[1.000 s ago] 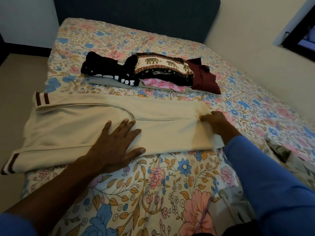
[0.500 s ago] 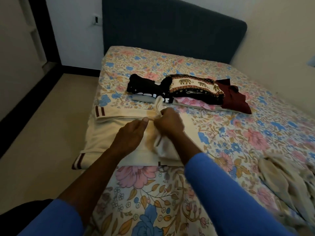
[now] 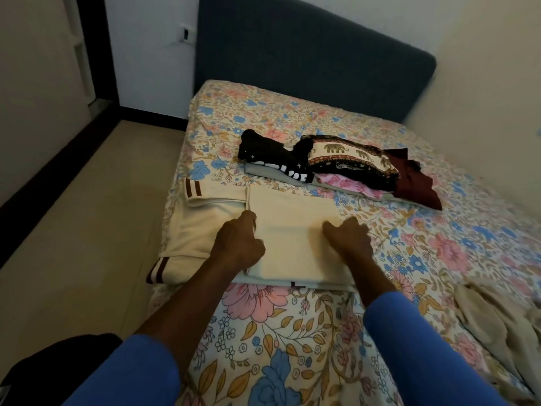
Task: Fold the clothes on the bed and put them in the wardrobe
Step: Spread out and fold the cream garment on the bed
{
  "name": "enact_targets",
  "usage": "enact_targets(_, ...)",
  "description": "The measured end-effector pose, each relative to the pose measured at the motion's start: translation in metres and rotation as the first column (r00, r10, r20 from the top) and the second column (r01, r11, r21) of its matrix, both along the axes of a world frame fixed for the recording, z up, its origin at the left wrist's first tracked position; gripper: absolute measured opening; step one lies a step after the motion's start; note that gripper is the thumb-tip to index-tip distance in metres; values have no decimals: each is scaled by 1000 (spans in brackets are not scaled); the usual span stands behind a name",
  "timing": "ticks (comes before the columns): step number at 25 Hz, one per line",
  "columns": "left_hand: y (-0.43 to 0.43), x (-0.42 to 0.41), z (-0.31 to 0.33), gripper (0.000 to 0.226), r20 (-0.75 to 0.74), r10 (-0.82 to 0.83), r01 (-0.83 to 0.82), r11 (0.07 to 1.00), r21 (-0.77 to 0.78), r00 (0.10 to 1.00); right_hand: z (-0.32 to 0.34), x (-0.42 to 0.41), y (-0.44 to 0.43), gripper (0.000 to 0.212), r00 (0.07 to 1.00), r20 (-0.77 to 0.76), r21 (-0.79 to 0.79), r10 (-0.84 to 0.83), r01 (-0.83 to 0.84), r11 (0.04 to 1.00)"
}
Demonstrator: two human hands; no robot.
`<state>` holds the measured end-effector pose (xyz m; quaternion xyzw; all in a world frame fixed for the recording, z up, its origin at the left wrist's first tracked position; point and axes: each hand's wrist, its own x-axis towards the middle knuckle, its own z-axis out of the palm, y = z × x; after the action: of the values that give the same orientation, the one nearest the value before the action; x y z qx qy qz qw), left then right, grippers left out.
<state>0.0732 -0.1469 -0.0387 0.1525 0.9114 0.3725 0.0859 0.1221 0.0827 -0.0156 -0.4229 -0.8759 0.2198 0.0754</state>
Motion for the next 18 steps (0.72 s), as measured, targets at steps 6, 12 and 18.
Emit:
enact_targets(6,16,6,1,67,187,-47,-1,968,252,981,-4,-5,50,69,948,-197,-580,-250,92,809)
enact_targets(12,40,4,-3,65,345,-80,-83,897,434,935,-6,6,80,44,958,-203,-519,-205,72,852)
enact_targets(18,33,4,3,48,-7,-107,107,991,81,994,55,31,133,52,980,-190,-134,-52,26,991)
